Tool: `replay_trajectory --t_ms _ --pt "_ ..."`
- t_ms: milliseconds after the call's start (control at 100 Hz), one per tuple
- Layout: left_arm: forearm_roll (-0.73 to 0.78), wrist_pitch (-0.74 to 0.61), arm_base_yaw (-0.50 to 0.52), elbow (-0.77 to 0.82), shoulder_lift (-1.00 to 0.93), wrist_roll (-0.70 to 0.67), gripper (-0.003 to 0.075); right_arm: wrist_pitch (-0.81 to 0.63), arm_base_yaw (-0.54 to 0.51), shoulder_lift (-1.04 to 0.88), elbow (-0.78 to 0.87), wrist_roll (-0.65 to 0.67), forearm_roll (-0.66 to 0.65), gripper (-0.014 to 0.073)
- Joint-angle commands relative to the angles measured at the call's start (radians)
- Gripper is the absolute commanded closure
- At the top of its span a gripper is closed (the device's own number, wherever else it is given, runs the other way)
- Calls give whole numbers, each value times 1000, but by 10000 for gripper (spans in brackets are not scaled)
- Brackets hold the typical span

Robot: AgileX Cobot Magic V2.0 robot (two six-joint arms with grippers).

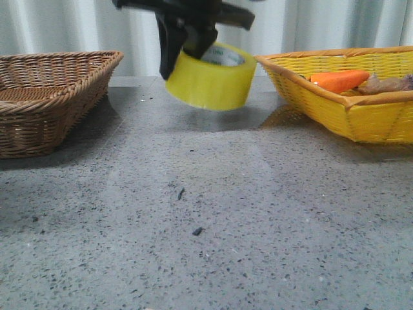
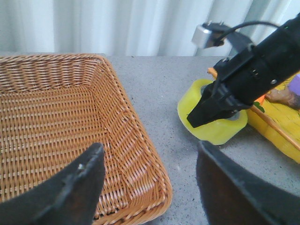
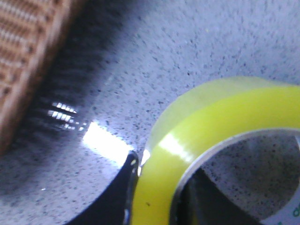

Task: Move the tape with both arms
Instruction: 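Carry the tape roll with the right gripper and set it on the table, then lower the left gripper over the tape roll and grasp its rim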

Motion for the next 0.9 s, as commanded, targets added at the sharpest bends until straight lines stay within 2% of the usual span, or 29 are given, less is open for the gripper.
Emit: replay_trajectory --t_ms 0,170,230,280,350,420,510,640,750,890 --pt "-13 -42 -7 -38 4 -6 323 -38 -3 -71 -32 0 -4 543" --pt "-13 -26 -7 -38 10 -4 323 15 -3 -117 -71 12 37 180" --pt "-13 -28 -7 -38 21 -4 323 25 -3 -152 -86 12 44 139" --pt "-13 -32 -7 -38 31 -4 323 37 -3 -205 -88 14 51 157" --pt "-16 -35 -7 -47 54 -1 323 65 -3 -287 -88 14 56 244" --pt "-18 -26 -16 -73 86 40 323 95 -3 -378 -86 11 56 409" --pt "-22 -19 -52 -132 141 106 323 116 1 -495 -64 -39 58 664" --pt "-22 -18 -126 -253 278 138 323 105 1 -699 27 -48 58 643" --pt "-22 2 -174 -365 409 178 323 56 1 -883 181 -48 51 643" --pt "-22 149 -195 -550 609 180 323 -96 1 -1126 447 -48 -6 643"
